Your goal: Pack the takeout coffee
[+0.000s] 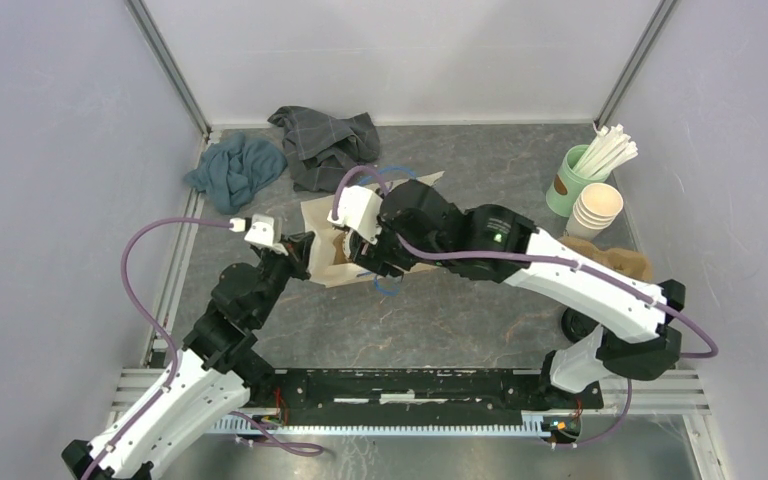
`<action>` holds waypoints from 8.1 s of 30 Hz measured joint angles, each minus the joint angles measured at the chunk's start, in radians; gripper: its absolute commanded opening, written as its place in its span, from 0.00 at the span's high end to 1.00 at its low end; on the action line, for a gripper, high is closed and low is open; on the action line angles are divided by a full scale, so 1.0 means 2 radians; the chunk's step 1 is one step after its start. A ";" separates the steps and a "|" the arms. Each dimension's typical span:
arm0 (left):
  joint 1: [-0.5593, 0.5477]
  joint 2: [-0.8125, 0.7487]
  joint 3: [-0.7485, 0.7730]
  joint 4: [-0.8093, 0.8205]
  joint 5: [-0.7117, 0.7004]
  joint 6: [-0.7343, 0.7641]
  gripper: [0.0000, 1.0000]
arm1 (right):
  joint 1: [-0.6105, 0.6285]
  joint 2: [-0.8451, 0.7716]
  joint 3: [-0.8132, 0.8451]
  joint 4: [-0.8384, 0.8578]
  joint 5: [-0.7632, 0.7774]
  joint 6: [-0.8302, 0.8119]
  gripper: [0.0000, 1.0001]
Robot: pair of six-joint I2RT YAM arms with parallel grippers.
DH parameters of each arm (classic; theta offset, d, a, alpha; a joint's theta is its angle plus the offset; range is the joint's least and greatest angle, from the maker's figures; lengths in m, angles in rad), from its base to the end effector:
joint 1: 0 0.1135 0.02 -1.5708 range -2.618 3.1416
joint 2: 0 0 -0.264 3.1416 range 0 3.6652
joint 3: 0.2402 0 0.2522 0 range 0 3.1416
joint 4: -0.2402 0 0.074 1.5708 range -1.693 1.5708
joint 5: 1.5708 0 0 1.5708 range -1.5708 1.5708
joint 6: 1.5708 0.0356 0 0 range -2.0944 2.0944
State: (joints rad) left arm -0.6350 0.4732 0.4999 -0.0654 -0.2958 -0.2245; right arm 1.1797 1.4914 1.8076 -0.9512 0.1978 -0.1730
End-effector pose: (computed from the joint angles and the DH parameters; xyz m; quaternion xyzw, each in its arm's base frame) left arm 0.1158 -0.0725 0.2961 0.0453 0.7186 -0.1892 0.6676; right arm 0.1212 0.2755 0.4453 -0.5212 0.7205 0.1393 0.4357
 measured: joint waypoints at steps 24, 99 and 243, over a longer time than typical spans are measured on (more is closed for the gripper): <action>0.000 0.006 -0.001 0.027 0.056 0.012 0.98 | 0.044 0.000 -0.147 0.075 0.112 0.104 0.59; 0.000 -0.057 0.002 -0.094 0.005 -0.114 0.98 | -0.072 0.134 -0.193 0.332 -0.068 -0.262 0.61; 0.002 0.054 0.149 -0.296 -0.056 -0.235 0.93 | -0.029 0.164 -0.184 0.369 -0.015 0.101 0.02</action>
State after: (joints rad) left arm -0.6304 0.5812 0.7975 -0.6575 -0.4084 -0.6952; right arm 1.1221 1.8187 1.4387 -0.2131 0.1669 0.0296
